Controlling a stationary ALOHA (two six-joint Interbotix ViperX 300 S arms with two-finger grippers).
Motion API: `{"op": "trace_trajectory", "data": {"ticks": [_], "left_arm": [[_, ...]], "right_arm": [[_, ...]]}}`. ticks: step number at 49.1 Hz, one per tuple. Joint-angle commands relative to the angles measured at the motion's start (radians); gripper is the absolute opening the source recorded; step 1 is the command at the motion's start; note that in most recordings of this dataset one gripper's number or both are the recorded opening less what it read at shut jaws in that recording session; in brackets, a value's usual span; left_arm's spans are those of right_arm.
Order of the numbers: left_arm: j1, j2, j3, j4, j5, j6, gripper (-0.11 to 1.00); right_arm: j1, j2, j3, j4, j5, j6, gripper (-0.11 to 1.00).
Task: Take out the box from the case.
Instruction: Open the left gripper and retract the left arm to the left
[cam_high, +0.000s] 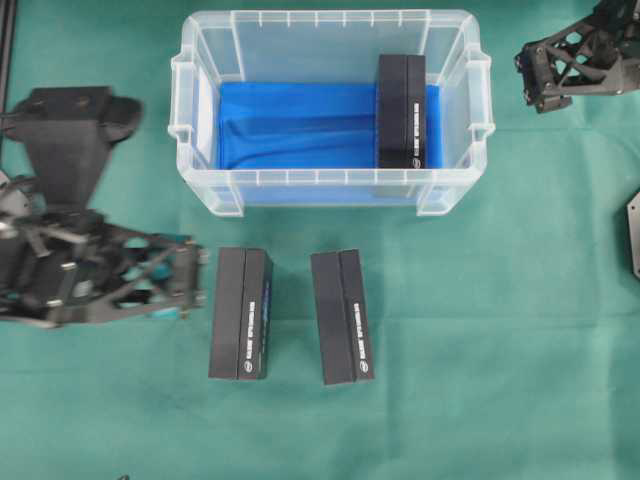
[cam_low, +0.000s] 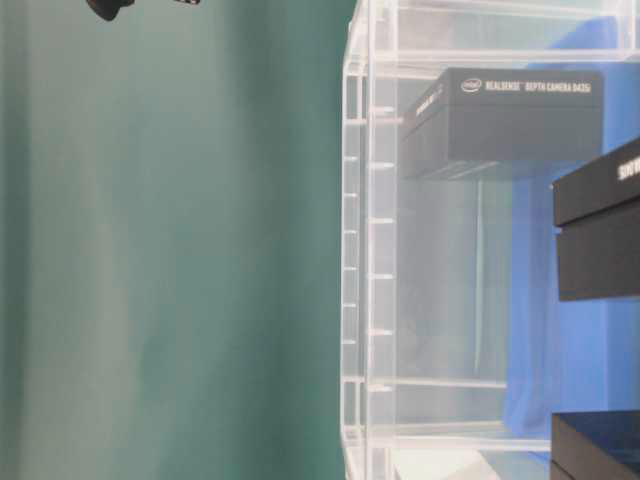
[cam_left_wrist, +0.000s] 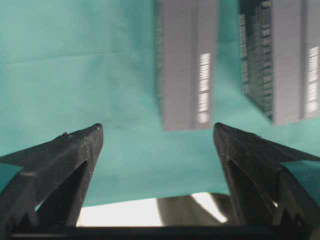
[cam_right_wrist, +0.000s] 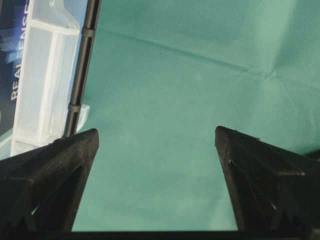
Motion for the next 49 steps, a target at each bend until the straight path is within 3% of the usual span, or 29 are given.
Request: {"op": "trace_trajectory", "data": {"ticks": [1,15,27,37,49], "left_arm": [[-0.026,-0.066,0.029,0.000,0.014,-0.005,0.91],[-0.063,-0.207,0.170,-0.009,0.026,-0.103,0.91],[-0.015,-0.227,0.186,-0.009,0.041,-0.084,0.91],[0.097,-0.264,0.207,-0.009,0.049,0.028,0.91],[0.311,-0.327,0.245,-0.009,0.051,0.222,0.91]], "right_arm": [[0.002,-0.014,-0.009,0.000,0.000,0.002,0.92],[0.002,-0.014,-0.009,0.000,0.011,0.006,0.92],[0.002,-0.014,-0.009,0.000,0.011,0.006,0.92],[0.002,-0.014,-0.009,0.000,0.014,0.008,0.92],[0.002,-0.014,-0.009,0.000,0.015,0.023,0.92]]}}
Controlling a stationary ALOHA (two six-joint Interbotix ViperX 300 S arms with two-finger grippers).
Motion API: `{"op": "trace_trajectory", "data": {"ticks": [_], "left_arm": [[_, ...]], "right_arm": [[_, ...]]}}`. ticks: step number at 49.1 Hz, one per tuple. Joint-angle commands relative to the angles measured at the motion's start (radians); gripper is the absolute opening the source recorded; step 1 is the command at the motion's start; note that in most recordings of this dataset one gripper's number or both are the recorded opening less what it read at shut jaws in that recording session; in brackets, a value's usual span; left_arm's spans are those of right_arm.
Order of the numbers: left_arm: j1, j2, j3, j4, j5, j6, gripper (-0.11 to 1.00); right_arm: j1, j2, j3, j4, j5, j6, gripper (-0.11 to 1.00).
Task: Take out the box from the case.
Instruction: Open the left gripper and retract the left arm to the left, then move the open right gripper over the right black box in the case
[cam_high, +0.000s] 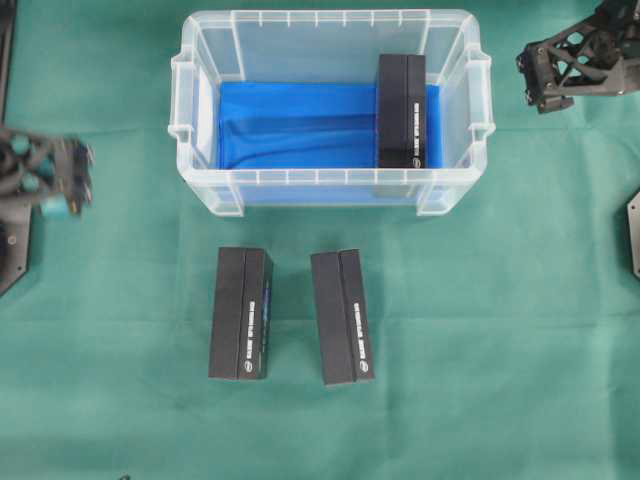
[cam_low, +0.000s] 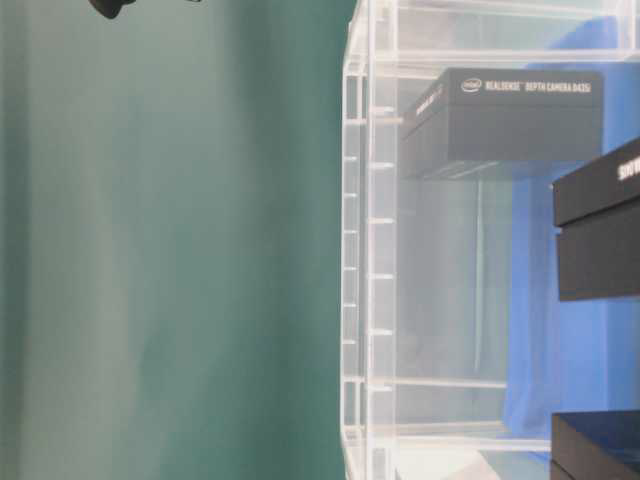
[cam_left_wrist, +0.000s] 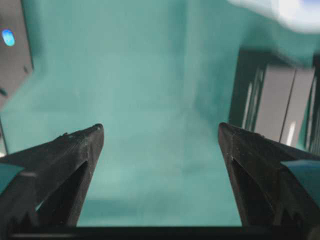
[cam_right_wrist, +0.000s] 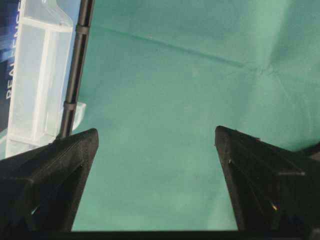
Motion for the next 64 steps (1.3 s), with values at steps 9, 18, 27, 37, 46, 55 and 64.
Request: {"op": "trace_trajectory", "data": {"ticks": [9,18,27,37,46,55,64], "left_arm": [[0.258,-0.043,0.005,-0.014,0.003,0.241,0.91],[0.410,-0.034,0.006,-0.063,0.018,0.405,0.91],[0.468,-0.032,0.006,-0.069,0.018,0.460,0.91],[0.469,-0.031,0.008,-0.072,0.017,0.463,0.91],[0.469,-0.028,0.006,-0.074,0.012,0.465,0.91],[0.469,-0.015,0.000,-0.075,0.011,0.465,0.91],[0.471,-0.011,-0.002,-0.075,0.011,0.463,0.91]], "right_arm": [[0.002,-0.015,-0.011,-0.002,0.002,0.038,0.92],[0.002,-0.015,-0.011,-0.002,0.003,0.048,0.92],[0.002,-0.015,-0.011,0.000,0.014,0.063,0.92],[0.002,-0.015,-0.011,-0.002,0.014,0.066,0.92],[0.002,-0.015,-0.011,0.000,0.011,0.072,0.92],[0.003,0.008,-0.028,0.011,0.002,0.095,0.92],[0.038,0.078,-0.080,0.017,-0.037,0.130,0.92]]}}
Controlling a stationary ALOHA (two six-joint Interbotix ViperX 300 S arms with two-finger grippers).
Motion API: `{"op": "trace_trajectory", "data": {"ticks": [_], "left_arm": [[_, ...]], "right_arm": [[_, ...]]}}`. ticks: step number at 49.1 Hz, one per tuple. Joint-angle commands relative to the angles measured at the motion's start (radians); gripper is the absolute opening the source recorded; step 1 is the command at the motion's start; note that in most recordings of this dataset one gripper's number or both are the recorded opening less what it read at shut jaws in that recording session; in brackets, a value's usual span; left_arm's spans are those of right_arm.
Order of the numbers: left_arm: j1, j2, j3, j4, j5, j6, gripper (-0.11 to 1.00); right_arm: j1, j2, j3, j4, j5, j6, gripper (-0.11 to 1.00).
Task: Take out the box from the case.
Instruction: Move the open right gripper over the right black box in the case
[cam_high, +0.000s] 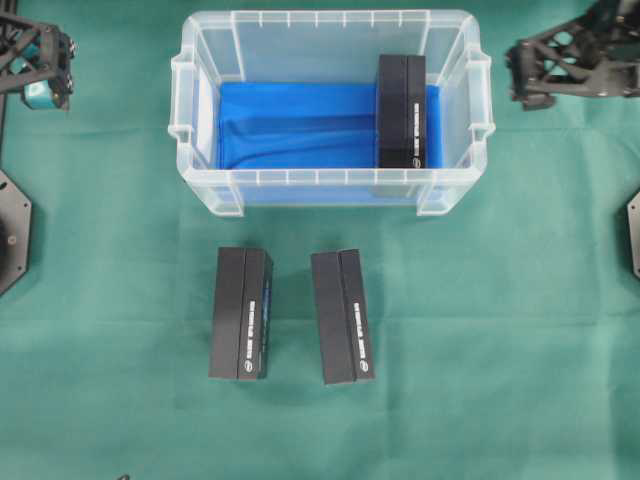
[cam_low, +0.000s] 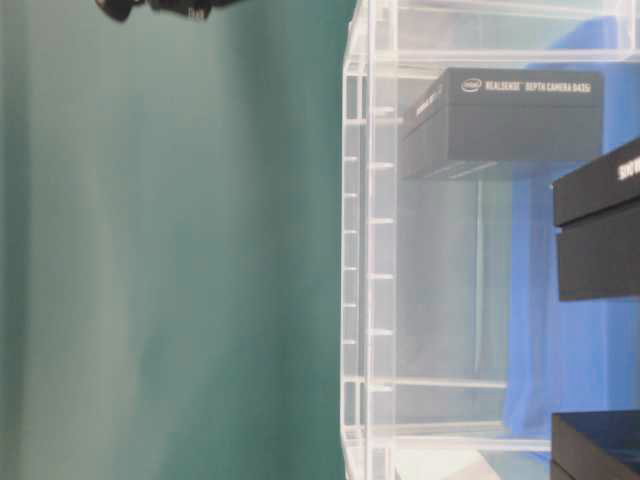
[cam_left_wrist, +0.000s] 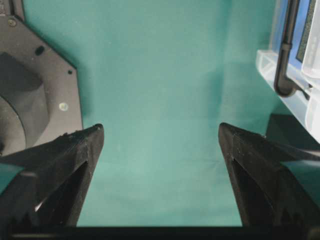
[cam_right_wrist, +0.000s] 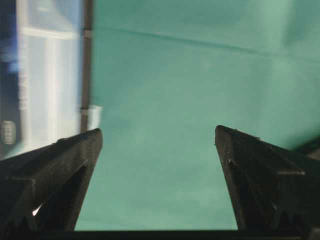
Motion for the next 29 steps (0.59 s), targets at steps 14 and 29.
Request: {"op": "trace_trajectory", "data": {"ticks": [14,29], "left_arm": [[0.005,-0.002,-0.020,-0.002,-0.035,0.002,0.91],[0.005,-0.011,-0.012,-0.002,-0.058,0.038,0.91]], "right_arm": [[0.072,0.178,-0.195,0.000,-0.038,0.051,0.92],[0.106,0.327,-0.351,0.000,-0.038,0.064,0.92]]}}
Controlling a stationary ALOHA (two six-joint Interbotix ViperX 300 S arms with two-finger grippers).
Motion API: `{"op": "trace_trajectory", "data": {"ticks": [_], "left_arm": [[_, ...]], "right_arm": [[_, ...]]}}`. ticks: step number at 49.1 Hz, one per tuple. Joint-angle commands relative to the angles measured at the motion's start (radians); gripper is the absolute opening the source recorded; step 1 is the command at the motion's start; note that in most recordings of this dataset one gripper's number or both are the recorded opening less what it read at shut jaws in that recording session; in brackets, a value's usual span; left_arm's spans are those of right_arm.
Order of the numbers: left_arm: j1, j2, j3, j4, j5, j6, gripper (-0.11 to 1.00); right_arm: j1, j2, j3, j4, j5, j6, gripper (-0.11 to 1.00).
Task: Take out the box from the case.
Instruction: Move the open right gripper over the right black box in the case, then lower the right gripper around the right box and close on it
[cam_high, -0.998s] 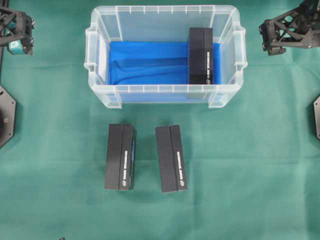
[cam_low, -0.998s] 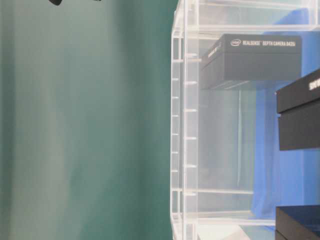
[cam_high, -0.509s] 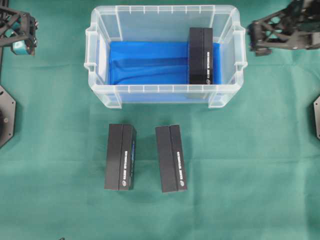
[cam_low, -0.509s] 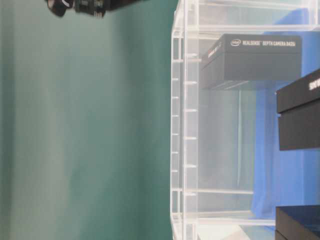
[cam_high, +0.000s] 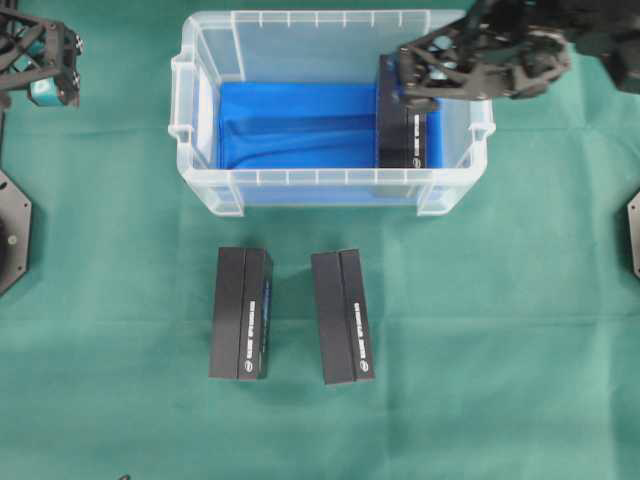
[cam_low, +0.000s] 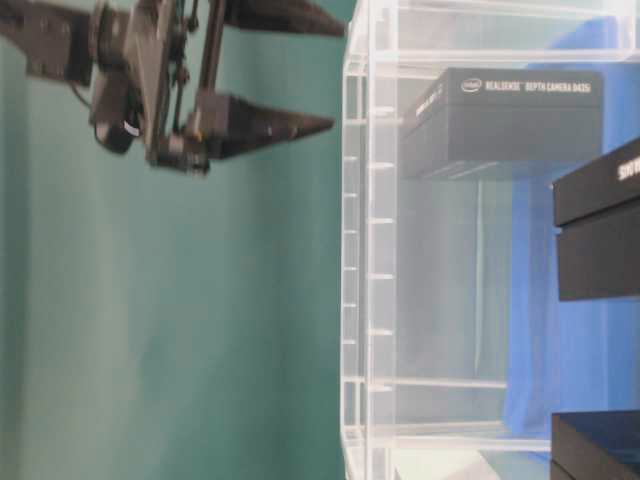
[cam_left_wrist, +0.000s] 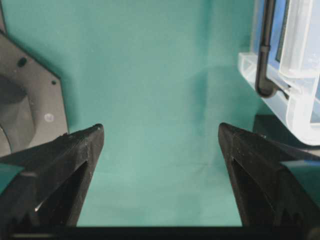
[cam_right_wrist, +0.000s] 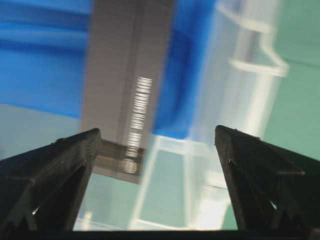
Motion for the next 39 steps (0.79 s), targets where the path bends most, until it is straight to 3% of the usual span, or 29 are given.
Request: {"op": "trace_trajectory", "data": {"ticks": [1,39], "left_arm": [[0.003,-0.008,-0.014,-0.002,-0.005,0.006,0.91],[-0.005,-0.009,-0.012,-0.002,-0.006,0.009,0.91]], "right_arm": [[0.009,0.017,-0.055,0.000,-0.005,0.002,0.92],[0.018,0.067,-0.098,-0.006,-0.005,0.018,0.92]]}}
